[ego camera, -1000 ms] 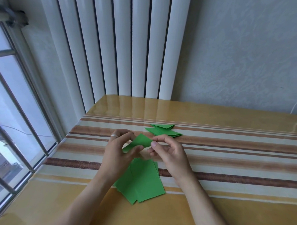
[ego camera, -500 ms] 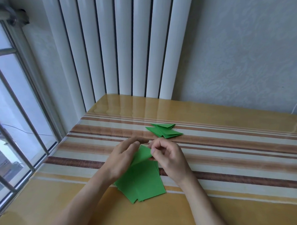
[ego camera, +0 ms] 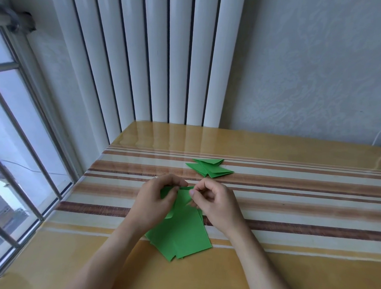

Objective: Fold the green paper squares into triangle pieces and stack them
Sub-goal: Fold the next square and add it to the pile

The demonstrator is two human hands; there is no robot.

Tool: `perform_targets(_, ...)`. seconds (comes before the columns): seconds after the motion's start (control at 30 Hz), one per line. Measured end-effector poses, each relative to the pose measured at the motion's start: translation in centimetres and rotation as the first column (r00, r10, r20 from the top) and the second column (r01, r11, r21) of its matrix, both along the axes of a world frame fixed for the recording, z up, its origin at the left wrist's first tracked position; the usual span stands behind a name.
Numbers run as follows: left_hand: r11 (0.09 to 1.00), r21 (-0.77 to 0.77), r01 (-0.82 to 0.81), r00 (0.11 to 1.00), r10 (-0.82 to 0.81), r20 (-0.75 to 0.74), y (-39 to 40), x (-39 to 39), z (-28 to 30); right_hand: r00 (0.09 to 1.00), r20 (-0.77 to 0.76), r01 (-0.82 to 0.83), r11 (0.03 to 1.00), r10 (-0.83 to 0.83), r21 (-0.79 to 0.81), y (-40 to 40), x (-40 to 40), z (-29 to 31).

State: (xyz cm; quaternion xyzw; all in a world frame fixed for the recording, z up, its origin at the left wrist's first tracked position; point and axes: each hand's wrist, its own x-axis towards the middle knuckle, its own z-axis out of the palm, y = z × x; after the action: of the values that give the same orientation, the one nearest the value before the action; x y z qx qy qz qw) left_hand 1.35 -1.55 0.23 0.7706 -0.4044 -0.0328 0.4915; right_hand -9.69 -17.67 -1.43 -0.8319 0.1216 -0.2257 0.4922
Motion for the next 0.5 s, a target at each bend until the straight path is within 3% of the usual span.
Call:
perform_targets(0.33, 1.0, -0.001, 0.007, 1.0, -0.007, -0.003, -0.11, 0.04, -0.19, 0.999, 0.03, 0.03, 0.999, -0.029, -0.045, -0.03, 0.08, -0.15)
perform_targets(0.4, 0.999, -0.049, -0.004, 0.996, 0.0, -0.089, -0.07, 0.33, -0.3, 0.999, 0.038, 0.005, 0.998, -0.008, 0.067, 0.08, 0.1, 0.11)
perform_targets(0.5, 0.983, -0.182, 0.004, 0.957, -0.056, -0.284, -0.03, 0.31, -0.13, 0.997, 0.044, -0.073, 0.926, 0.061, 0.371, 0.29, 0.08, 0.69)
